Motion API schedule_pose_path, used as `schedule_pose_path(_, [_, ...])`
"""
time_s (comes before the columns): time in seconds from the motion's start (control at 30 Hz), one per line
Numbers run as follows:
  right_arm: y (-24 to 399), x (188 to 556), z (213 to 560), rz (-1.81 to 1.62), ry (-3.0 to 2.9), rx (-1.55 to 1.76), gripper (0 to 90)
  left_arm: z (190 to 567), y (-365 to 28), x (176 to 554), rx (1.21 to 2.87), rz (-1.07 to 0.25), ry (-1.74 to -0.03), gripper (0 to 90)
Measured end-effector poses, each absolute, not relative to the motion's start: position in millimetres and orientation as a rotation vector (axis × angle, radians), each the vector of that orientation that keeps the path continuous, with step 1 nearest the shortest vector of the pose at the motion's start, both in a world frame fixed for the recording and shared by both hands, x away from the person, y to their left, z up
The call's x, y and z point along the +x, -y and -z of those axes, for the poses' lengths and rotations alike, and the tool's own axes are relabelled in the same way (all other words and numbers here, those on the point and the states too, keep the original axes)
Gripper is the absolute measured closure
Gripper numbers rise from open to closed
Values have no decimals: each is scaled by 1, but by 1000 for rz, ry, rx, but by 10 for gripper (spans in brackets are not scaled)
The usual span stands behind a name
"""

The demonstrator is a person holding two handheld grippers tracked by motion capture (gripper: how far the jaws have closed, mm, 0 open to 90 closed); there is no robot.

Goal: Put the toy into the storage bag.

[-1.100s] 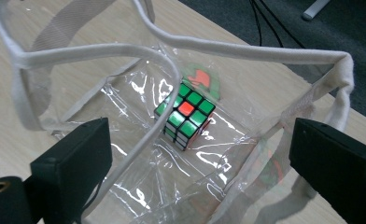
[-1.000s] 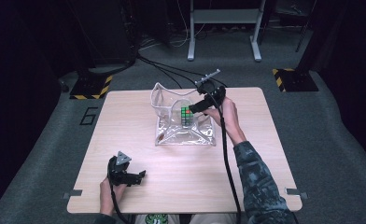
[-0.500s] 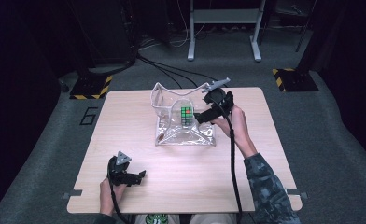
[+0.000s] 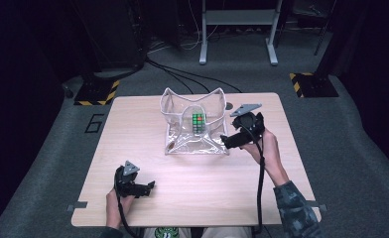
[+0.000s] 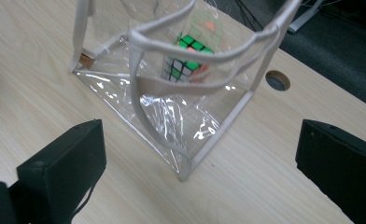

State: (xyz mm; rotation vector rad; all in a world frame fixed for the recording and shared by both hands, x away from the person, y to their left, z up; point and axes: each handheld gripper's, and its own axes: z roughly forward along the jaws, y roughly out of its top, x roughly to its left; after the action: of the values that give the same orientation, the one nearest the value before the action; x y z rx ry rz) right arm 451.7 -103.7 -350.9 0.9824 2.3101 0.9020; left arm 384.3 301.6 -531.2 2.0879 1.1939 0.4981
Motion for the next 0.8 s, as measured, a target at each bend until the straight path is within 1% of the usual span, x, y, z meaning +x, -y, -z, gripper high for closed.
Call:
schedule_pose_path(0.17, [113,443,362,-900,-2304,1003,17,531,-302,384,2089,-498,-1195,4])
schedule_pose_path(0.37, [125,430,385,-911,-2303,1052,22,531,-302,384,2089,-498,-1193,4])
schedule_pose_path(0.47, [127,426,391,-904,-2309,1062,23,531,-302,384,2090,-498,-1194,4])
schedule_pose_path(0.5, [129,423,399,-903,-2312,1069,29,531,-302,384,2090,-498,-1194,4])
schedule_pose_path(0.57, [129,422,402,-903,-2309,1083,29,531,-302,384,2089,-499,-1193,4])
schedule_pose_path(0.73, [133,414,426,-897,-2318,1134,32,531,-302,384,2090,-499,-1193,4])
schedule_pose_path(0.8, [134,414,429,-891,-2324,1131,33,531,-302,384,2090,-499,-1193,4])
